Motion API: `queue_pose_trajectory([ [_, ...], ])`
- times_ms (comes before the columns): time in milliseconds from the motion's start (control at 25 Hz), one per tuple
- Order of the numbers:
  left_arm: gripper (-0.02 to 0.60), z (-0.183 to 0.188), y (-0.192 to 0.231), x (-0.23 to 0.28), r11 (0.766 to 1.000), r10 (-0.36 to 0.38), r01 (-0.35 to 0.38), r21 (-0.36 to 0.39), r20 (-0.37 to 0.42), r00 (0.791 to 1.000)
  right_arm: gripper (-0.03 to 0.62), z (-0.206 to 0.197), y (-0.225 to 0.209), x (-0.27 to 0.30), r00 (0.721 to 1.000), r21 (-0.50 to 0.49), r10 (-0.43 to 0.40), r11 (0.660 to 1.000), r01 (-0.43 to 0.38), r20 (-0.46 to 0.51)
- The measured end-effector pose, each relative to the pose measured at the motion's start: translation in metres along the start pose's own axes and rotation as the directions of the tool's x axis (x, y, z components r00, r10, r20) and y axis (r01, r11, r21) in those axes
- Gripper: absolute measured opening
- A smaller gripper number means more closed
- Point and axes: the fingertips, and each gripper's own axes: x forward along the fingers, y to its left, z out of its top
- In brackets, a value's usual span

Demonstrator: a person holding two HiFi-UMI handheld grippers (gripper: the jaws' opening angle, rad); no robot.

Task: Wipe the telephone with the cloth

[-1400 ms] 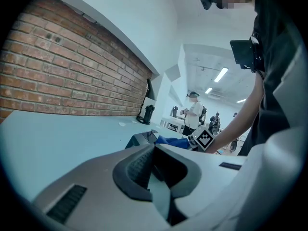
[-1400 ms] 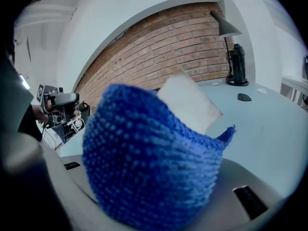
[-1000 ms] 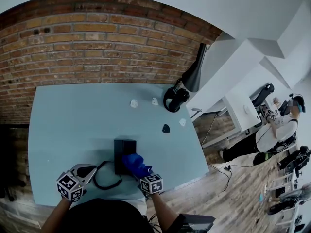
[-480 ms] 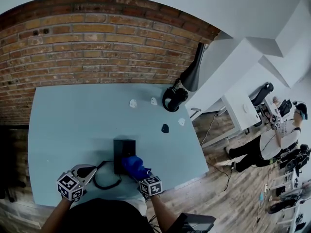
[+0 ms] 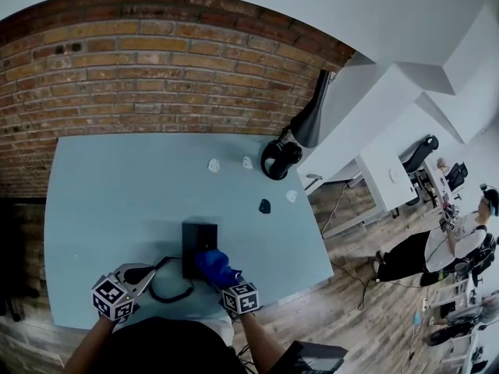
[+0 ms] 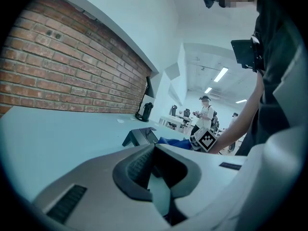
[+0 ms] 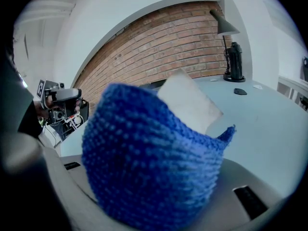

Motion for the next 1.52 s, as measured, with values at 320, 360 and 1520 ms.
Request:
queue_pose_trajectory([
  [320, 0.021, 0.000, 0.002, 0.001, 1.000, 0.001, -0.001, -0.006, 0.004, 1.000, 0.187, -0.025, 0.006, -0.004, 0.996, -0.087, -0.012, 0.996, 0.005, -0.084],
  [360, 0.021, 0.000, 0.002, 0.001, 1.000, 0.001, -0.001, -0.007, 0.004, 1.000, 0.186, -0.028, 0.006, -0.004, 0.995, -0.102, -0.015, 0.995, 0.005, -0.095],
  [1520, 0.021, 0.067, 0.017, -0.007, 0.988, 0.001, -0.016, 0.156, 0.097, 0.995, 0.147, 0.195, 0.103, -0.051, 0.874, -0.229, 0.309, 0.944, -0.236, 0.376],
])
